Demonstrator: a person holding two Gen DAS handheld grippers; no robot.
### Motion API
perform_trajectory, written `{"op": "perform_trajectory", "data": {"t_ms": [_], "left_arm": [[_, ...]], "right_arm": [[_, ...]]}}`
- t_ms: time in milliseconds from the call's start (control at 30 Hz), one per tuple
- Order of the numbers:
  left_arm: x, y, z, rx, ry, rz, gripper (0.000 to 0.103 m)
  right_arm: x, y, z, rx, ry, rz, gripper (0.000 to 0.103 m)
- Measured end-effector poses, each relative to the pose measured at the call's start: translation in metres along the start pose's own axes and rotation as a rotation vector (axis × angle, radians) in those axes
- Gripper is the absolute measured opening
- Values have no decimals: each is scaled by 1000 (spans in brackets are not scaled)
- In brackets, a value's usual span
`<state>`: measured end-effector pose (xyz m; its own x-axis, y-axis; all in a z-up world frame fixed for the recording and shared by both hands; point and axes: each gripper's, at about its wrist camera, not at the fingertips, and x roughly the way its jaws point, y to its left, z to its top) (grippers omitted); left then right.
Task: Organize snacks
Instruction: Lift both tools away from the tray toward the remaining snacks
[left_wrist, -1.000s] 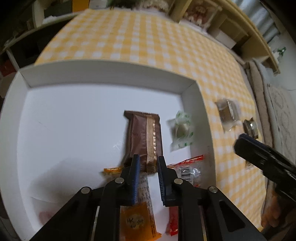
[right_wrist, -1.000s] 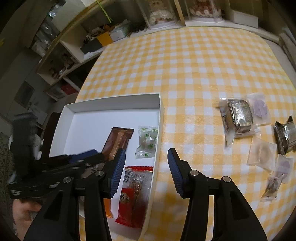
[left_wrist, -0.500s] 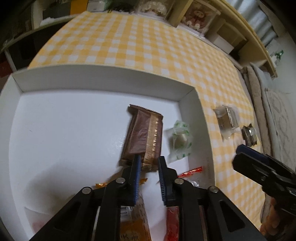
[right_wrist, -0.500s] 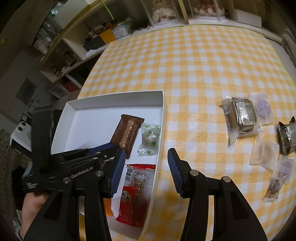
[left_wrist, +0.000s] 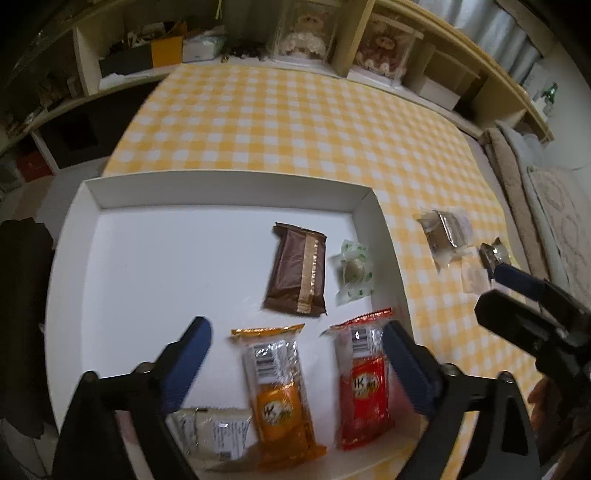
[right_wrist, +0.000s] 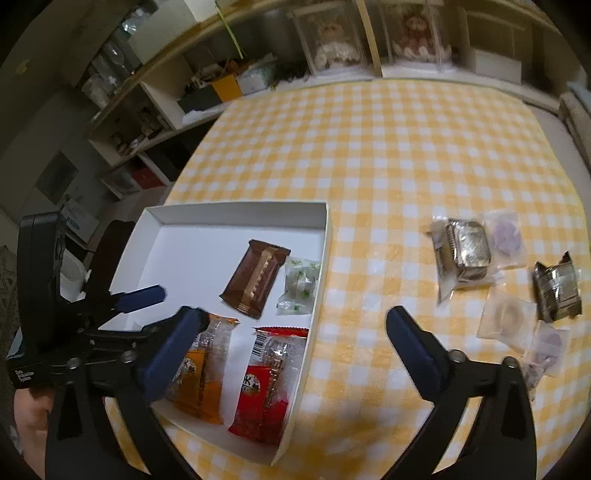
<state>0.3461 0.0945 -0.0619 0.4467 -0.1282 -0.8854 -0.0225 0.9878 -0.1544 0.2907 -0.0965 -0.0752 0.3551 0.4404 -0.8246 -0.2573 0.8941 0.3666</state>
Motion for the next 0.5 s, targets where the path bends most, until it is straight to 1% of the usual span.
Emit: {"op": "perform_trajectory", "data": {"t_ms": [33, 333, 500], "left_arm": [[-5, 1, -2, 2, -6, 1, 103], [-53, 7, -23, 18, -34, 31, 103], [-78, 10, -28, 30, -56, 29, 103]], "right_arm": [[-3, 1, 0, -5, -5, -2, 103], [-24, 14, -3, -33, -32, -31, 103], [-39, 18, -8, -46, -46, -52, 103]]}}
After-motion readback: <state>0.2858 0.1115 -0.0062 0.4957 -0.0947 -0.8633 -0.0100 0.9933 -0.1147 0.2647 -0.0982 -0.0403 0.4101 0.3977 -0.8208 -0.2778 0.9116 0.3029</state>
